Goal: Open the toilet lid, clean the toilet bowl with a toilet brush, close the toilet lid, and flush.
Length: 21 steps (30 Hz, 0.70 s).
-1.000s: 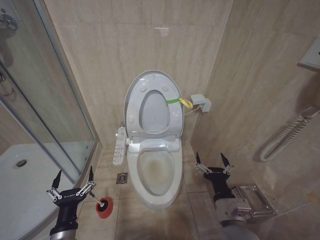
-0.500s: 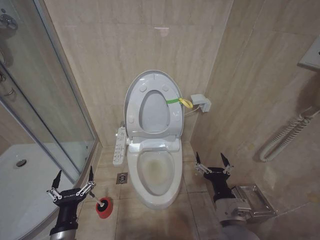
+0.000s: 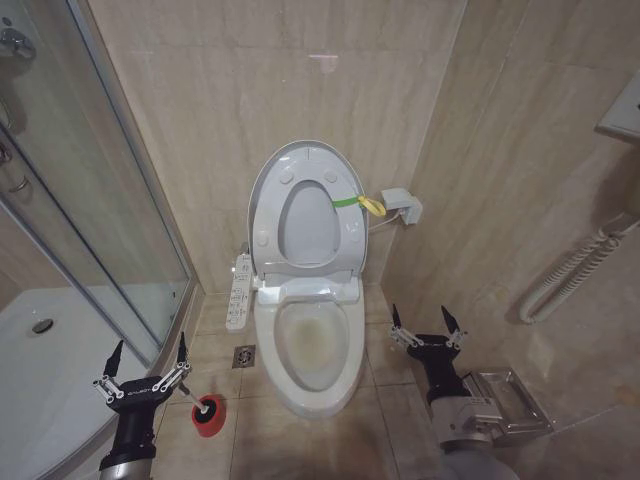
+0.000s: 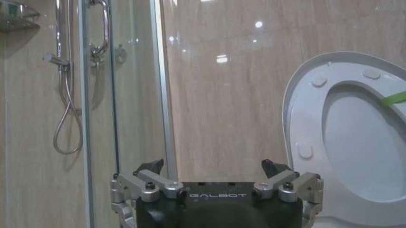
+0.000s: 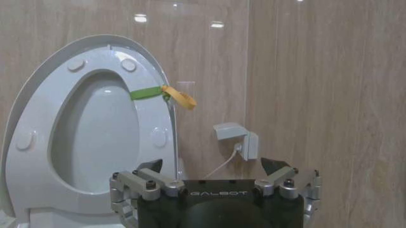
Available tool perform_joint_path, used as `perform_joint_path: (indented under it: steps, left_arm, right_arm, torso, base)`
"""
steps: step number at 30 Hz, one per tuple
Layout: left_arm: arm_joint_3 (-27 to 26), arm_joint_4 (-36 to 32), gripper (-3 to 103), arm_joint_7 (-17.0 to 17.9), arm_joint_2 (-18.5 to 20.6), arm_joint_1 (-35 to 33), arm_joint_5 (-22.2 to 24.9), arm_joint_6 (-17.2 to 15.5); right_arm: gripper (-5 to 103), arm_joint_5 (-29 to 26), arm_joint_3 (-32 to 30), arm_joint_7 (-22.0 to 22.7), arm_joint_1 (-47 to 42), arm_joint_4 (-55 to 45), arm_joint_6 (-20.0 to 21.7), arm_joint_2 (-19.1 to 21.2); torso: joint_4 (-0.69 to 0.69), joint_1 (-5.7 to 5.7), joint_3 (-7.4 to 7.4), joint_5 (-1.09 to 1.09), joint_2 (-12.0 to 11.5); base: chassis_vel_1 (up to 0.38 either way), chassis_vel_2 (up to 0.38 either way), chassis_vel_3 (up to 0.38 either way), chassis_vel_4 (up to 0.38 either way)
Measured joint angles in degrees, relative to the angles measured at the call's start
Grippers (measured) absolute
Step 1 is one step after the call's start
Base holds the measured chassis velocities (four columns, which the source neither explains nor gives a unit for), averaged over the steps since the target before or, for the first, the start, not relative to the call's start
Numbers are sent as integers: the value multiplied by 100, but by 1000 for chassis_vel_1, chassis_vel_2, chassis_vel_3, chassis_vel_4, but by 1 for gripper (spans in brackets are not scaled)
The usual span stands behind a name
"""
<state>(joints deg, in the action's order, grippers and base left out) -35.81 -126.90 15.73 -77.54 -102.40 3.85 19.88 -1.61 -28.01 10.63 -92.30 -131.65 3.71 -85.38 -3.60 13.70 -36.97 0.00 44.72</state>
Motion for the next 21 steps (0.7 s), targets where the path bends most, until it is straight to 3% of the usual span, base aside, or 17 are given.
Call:
perform_joint_path:
  steps: [21]
  left_arm:
    - [0, 0, 100, 0, 0, 0, 0, 0]
  right_arm:
    - [100, 0, 0, 0, 0, 0, 0, 0]
  torso:
    - [0, 0, 0, 0, 0]
  base:
    - [0, 0, 0, 0]
